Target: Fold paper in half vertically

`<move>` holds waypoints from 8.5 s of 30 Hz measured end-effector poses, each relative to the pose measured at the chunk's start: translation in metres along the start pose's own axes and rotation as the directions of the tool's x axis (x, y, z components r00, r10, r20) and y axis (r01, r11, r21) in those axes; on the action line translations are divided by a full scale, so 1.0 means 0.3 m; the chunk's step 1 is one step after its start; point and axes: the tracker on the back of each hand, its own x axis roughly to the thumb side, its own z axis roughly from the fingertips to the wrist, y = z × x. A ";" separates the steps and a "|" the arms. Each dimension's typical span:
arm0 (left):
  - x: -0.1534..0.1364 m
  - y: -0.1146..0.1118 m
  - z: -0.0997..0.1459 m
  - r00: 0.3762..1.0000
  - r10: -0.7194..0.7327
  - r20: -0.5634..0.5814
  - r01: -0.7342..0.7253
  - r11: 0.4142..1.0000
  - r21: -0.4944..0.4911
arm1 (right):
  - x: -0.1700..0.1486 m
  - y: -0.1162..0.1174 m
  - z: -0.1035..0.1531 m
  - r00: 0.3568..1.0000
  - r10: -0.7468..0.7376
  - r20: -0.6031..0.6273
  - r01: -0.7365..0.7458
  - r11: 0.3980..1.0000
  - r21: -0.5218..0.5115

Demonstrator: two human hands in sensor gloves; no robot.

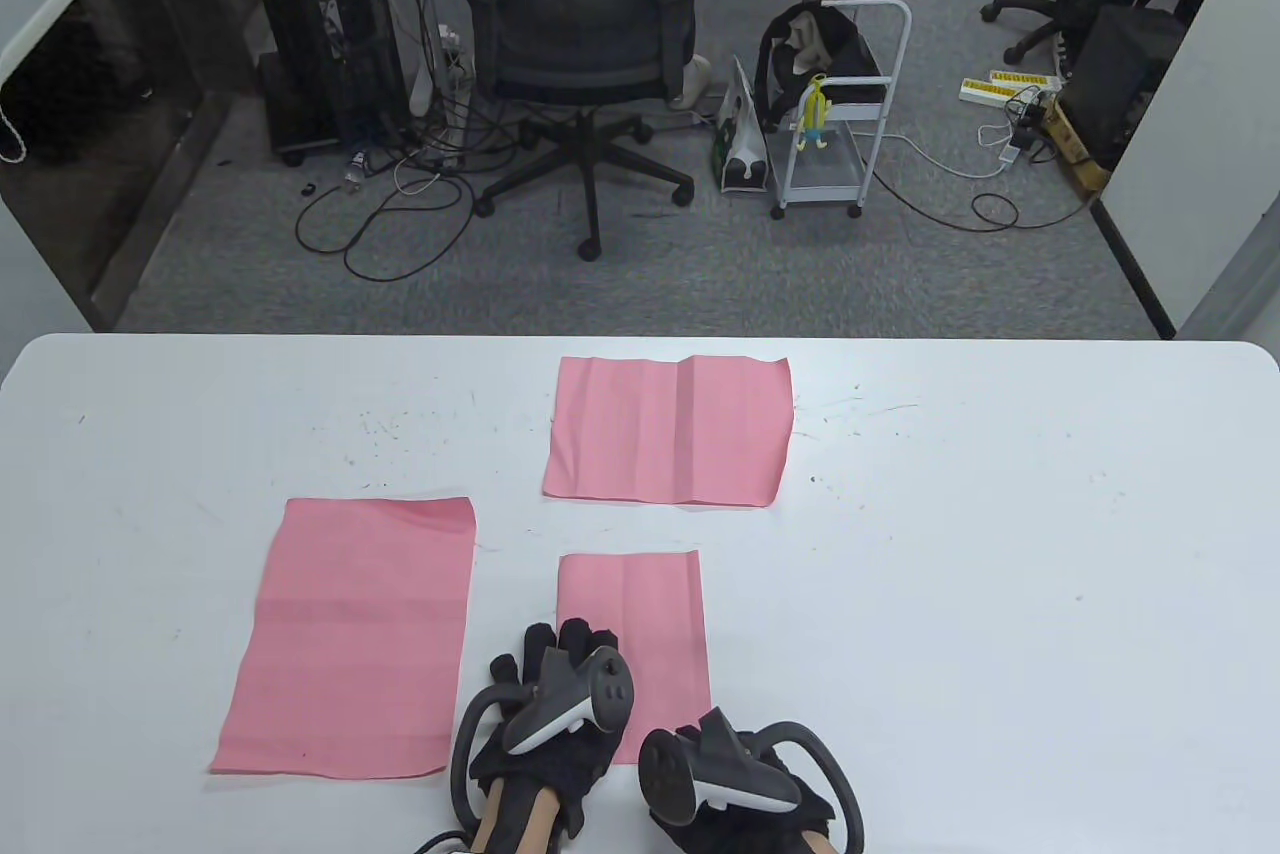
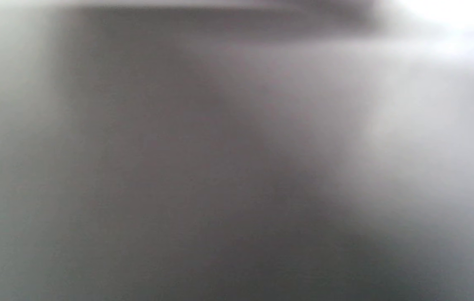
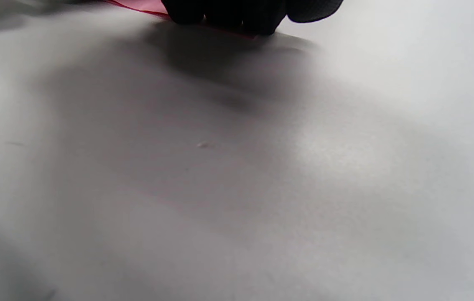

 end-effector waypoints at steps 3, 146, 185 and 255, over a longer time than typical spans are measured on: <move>-0.001 0.001 0.000 1.000 0.000 0.000 0.000 1.000 0.000 | 0.003 0.001 0.001 1.000 0.014 -0.002 -0.014 1.000 -0.006; 0.016 0.125 0.133 1.000 -0.001 -0.015 0.005 0.949 0.315 | -1.169 0.145 0.254 0.237 -0.712 -0.661 0.502 0.672 -0.544; 0.031 0.132 0.152 1.000 -0.018 -0.020 0.023 0.938 0.347 | -0.454 -0.459 -0.655 0.778 -0.524 -0.347 0.444 0.849 -0.286; 0.030 0.044 0.067 0.999 -0.024 0.036 0.020 0.993 0.115 | -0.084 0.091 -0.069 0.871 -0.291 -0.396 0.340 0.939 0.057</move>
